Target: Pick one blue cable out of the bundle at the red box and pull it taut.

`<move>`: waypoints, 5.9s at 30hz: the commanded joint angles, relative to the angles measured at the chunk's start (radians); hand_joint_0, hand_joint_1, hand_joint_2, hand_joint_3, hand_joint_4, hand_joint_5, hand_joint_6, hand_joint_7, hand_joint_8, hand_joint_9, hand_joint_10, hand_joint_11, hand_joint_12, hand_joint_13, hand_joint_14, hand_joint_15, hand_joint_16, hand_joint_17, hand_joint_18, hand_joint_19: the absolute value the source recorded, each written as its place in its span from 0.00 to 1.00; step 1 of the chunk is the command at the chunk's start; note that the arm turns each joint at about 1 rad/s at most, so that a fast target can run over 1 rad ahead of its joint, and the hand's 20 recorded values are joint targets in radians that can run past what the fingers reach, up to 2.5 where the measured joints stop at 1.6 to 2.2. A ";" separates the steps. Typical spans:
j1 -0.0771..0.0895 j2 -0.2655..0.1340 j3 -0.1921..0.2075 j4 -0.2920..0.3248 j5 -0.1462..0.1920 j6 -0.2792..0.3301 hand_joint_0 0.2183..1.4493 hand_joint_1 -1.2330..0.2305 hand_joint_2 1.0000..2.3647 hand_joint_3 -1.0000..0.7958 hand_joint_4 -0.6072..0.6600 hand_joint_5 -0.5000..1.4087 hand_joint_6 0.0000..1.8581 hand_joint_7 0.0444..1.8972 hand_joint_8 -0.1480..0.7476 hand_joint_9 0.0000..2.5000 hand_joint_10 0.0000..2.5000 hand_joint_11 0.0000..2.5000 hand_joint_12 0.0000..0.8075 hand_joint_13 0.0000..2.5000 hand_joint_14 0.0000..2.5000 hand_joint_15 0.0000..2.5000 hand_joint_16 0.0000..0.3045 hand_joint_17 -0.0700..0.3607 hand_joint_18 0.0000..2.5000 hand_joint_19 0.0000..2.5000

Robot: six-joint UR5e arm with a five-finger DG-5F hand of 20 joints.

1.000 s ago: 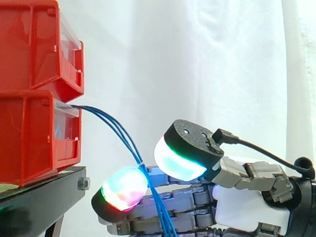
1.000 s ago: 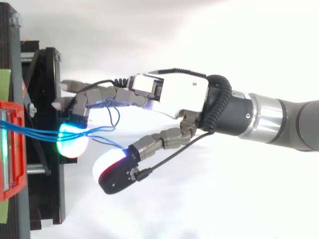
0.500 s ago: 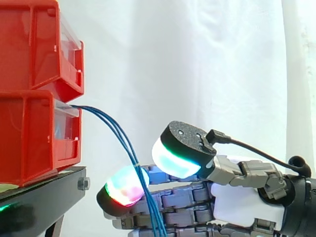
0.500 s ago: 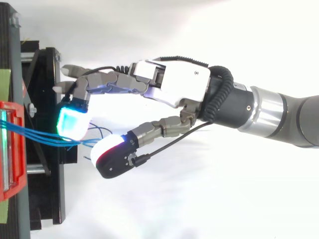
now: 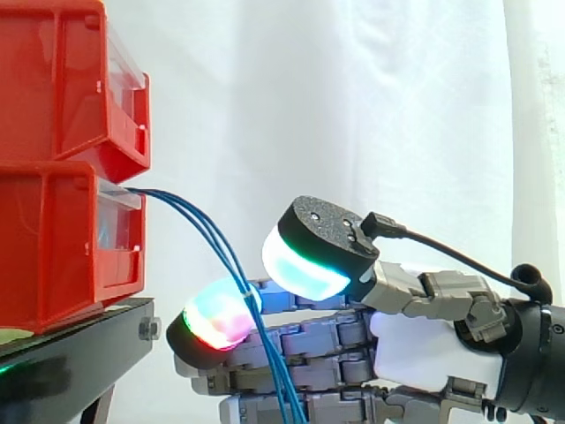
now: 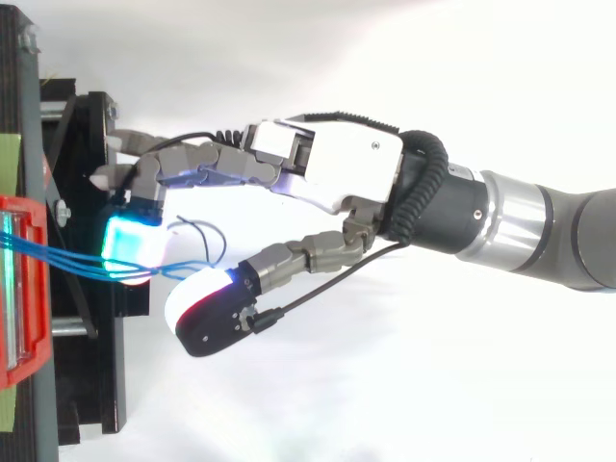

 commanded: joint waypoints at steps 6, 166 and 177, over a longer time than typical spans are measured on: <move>0.009 -0.006 0.000 -0.002 0.012 -0.021 0.29 0.34 0.00 0.28 0.73 0.20 0.27 0.61 0.50 0.13 0.00 0.01 0.44 0.04 0.00 0.02 0.18 0.45 0.04 0.05; -0.001 0.087 0.133 -0.546 -0.021 0.180 0.34 0.29 0.01 0.53 0.54 0.18 0.49 0.49 0.56 0.23 0.00 0.09 0.46 0.14 0.00 0.03 0.19 0.46 0.17 0.05; -0.001 0.088 0.133 -0.551 -0.020 0.179 0.41 0.21 0.02 0.47 0.50 0.17 0.49 0.49 0.54 0.22 0.00 0.09 0.45 0.13 0.00 0.02 0.18 0.45 0.17 0.04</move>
